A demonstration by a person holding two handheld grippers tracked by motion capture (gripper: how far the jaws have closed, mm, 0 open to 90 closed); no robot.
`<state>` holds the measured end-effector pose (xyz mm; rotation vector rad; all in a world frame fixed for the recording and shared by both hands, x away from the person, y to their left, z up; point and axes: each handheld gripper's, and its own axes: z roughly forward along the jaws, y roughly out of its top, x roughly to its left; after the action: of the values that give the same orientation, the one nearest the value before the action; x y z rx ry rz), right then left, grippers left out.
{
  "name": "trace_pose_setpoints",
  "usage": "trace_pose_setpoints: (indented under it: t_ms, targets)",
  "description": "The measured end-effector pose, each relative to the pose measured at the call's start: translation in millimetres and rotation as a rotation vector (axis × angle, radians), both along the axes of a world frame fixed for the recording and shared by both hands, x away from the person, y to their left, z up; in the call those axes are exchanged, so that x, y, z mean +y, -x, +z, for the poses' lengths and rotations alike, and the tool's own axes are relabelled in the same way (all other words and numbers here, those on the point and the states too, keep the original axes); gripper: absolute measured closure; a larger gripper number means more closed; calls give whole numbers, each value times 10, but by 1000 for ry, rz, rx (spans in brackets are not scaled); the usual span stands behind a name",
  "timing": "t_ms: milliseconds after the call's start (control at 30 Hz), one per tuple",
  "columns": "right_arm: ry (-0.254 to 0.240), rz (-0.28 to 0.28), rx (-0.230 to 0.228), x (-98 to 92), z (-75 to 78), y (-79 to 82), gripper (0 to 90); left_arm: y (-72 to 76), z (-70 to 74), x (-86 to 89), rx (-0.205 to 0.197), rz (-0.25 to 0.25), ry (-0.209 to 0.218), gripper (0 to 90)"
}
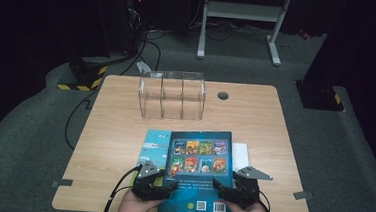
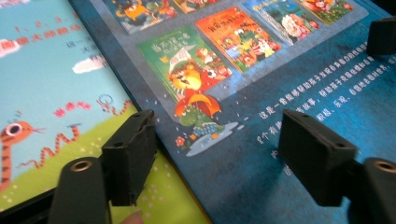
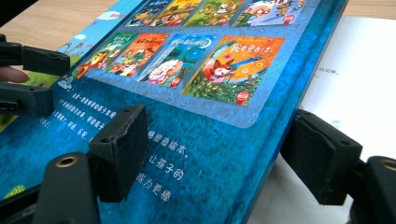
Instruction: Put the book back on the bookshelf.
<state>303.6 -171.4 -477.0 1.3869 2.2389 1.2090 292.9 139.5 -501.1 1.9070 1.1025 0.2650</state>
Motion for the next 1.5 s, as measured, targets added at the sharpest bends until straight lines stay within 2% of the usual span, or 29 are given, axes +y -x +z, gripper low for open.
trace_pose_setpoints:
  t_ms: [200,300,500,600,667,700,833,1000,1167,1233,1500]
  targets:
    - [18,-25,-7,43,11,-115,251,-116,13,-24,-14,7,-20,310]
    - [21,-32,-4,55,17,-205,251,-247,22,-25,-14,3,-26,313]
    - [30,-44,3,86,28,-438,249,-464,30,-35,-22,37,-37,329]
    - [26,-31,14,78,30,-508,245,-469,15,-21,-29,45,-24,330]
    - [17,-20,11,60,18,-511,241,-503,-18,21,29,58,44,310]
    - [9,-12,-3,41,2,-501,241,-504,-21,34,29,55,49,301]
    - [-2,-3,-2,18,-2,-499,242,-484,-29,25,19,43,42,272]
    - [-19,12,38,13,-7,-565,223,-479,-37,32,10,38,40,269]
    - [2,25,31,21,7,-574,233,-474,-43,30,3,36,44,281]
    - [-7,17,48,22,14,-571,249,-470,-45,27,1,39,44,282]
    - [-24,12,28,-34,29,-532,360,-463,-49,24,0,46,39,283]
